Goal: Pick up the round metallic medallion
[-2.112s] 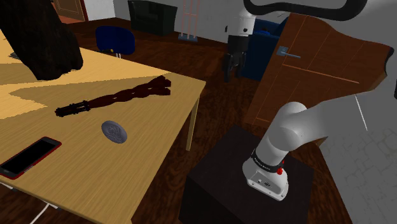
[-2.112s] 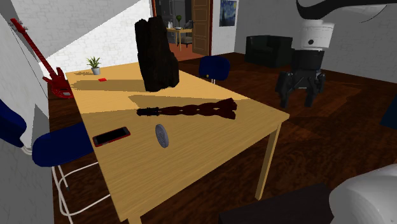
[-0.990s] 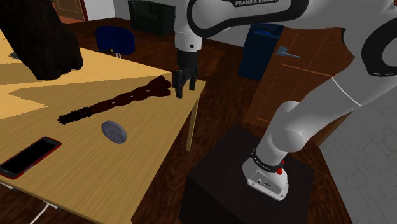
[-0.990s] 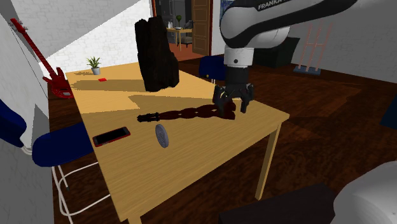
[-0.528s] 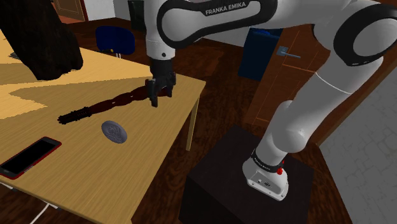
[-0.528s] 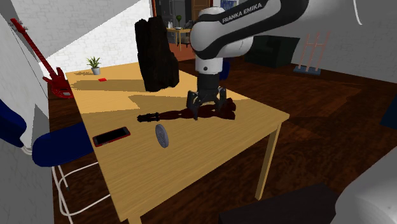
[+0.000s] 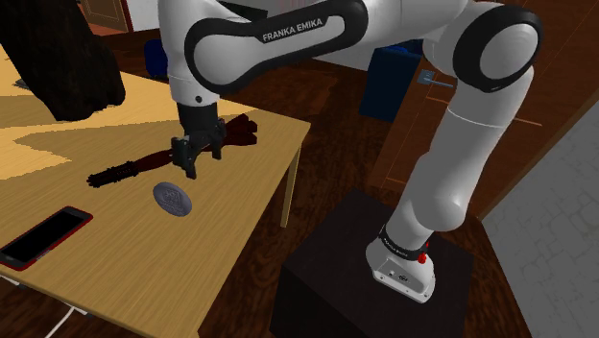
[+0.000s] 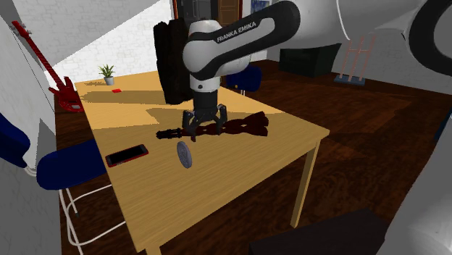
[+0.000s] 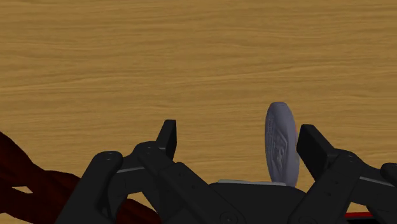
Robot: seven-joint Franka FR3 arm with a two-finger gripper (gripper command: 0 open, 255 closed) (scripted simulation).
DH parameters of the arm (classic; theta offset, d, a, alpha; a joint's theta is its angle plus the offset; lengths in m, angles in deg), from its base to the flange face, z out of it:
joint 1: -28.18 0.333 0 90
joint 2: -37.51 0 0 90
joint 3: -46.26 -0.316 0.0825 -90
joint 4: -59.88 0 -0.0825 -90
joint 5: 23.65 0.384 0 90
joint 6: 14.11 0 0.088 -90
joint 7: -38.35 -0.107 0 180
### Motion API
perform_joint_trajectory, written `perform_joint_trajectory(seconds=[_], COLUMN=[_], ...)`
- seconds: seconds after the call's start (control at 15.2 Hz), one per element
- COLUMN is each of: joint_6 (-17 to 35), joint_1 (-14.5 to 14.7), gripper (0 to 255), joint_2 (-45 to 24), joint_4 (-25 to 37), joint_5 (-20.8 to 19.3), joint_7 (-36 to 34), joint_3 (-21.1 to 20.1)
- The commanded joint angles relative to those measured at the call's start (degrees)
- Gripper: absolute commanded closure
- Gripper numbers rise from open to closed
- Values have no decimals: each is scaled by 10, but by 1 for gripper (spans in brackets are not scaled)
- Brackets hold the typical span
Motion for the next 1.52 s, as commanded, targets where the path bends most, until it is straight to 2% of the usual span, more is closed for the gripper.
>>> perform_joint_trajectory(seconds=[0.0,0.26,0.33,0.79,0.92,0.99,1.45], joint_6=[7,4,3,55,55,55,56], joint_1=[14,48,51,53,53,53,53], gripper=[0,0,0,0,0,255,255], joint_2=[-50,-135,-140,-157,-157,-156,-156], joint_4=[45,133,139,103,103,102,101], joint_5=[-24,-67,-70,-77,-77,-77,-77], joint_7=[-18,-45,-46,-49,-49,-50,-49], joint_3=[-9,-17,-17,-13,-13,-13,-13])
